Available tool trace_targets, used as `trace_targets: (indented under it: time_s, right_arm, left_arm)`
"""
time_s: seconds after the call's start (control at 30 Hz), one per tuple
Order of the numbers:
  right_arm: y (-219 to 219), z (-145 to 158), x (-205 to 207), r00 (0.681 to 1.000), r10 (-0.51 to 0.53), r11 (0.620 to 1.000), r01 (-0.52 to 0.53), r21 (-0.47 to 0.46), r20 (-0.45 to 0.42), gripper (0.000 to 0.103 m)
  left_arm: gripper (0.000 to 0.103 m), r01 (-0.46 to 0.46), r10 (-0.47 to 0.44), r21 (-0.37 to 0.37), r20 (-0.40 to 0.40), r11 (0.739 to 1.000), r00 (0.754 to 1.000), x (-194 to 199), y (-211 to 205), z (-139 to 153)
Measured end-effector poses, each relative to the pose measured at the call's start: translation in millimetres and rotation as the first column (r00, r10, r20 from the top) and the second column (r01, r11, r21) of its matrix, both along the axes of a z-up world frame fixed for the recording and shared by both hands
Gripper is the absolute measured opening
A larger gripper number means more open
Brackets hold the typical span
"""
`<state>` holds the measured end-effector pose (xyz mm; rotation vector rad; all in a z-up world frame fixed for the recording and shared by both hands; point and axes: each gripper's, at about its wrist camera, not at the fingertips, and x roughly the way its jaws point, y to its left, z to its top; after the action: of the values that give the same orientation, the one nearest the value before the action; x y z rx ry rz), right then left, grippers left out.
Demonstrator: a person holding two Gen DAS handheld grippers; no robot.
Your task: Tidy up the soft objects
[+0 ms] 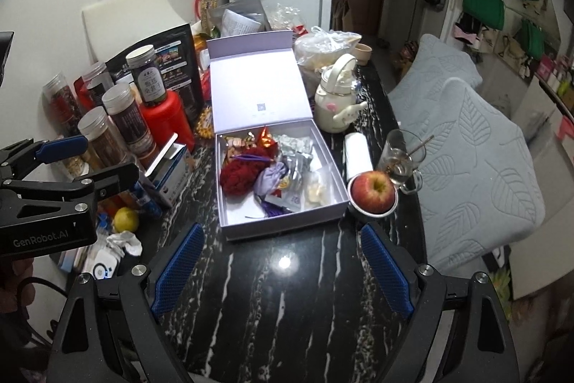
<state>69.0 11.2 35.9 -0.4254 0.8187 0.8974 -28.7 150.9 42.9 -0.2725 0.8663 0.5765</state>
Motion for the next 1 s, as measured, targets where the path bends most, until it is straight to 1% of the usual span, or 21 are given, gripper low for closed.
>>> trace_targets:
  time_s: [0.77,1.0]
  right_arm:
    - [-4.2,-1.9,7.3,0.999,-0.036,0.999,0.036,-0.015,-0.005,0.090]
    - [-5.1,-3.1,7.9,0.999,-0.037,0.999,0.037,-0.016,-0.005,0.090]
  left_arm:
    - [0.088,0.026,-0.026,-0.037,-0.007,0.999,1.000,8.3,-2.0,-4.4]
    - [0.087,0.020,-0.021,-0.026,-0.005,0.999,1.000,8.7,-3.3,-4.0]
